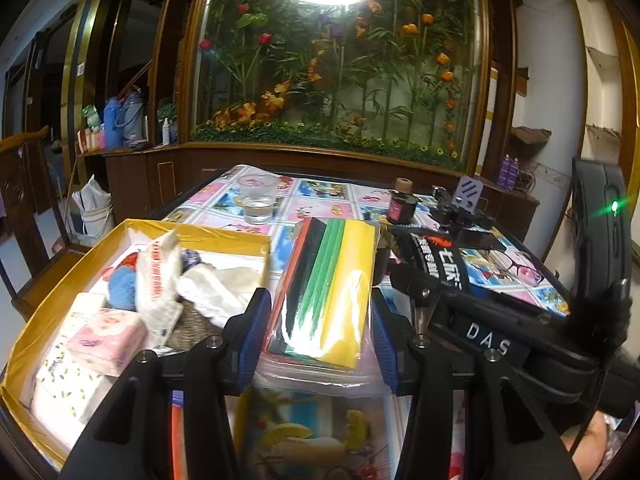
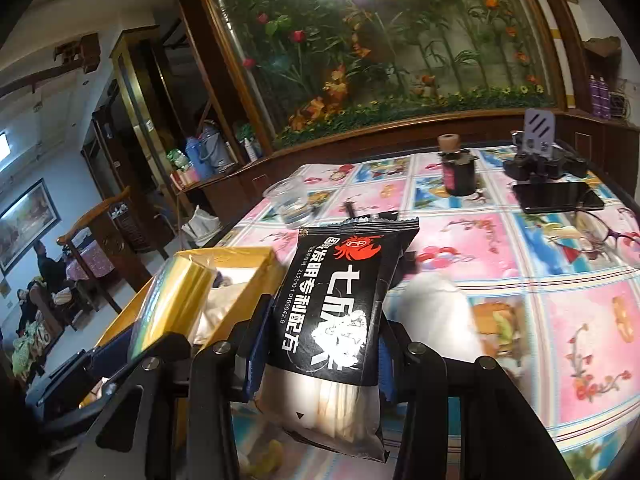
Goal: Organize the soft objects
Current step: 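Carry the sponge pack and black snack bag into the tray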
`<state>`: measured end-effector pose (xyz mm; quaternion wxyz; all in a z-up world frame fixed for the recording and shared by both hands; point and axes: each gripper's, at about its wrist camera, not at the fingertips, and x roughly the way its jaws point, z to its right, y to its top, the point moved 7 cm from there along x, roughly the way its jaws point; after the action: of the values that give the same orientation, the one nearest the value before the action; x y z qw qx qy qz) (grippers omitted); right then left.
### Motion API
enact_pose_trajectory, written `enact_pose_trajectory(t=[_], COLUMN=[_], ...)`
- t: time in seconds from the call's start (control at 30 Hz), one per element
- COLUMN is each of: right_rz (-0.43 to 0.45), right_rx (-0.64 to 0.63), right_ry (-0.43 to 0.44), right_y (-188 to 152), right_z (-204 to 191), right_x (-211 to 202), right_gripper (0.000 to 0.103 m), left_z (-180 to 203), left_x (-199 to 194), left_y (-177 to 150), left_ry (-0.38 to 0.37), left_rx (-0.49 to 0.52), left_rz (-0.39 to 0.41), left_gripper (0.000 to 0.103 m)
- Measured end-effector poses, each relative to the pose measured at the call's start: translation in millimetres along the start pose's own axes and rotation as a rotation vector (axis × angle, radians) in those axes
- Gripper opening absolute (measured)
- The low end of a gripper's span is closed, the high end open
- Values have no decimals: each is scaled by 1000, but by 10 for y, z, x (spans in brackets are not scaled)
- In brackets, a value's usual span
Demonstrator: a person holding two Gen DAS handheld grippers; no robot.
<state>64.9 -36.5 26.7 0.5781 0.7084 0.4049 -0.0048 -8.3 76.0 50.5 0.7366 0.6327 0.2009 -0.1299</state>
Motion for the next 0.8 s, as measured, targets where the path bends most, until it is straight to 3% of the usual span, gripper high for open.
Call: enact_pose_trajectory(t=[0.3, 0.5, 0.8], right_rz=[-46, -79, -129], right_rx=[-54, -86, -141], right_ry=[112, 176, 238], right_y=[-110, -200, -336], right_z=[-647, -1043, -1531], right_x=[274, 440, 685], right_gripper=[48, 48, 48], left_z=[-880, -1407, -1843], left_x=[-248, -259, -272], left_y=[112, 37, -108], left_ry=[134, 233, 303], left_rx=[-116, -167, -214], left_rz=[39, 8, -31], left_gripper=[47, 47, 47])
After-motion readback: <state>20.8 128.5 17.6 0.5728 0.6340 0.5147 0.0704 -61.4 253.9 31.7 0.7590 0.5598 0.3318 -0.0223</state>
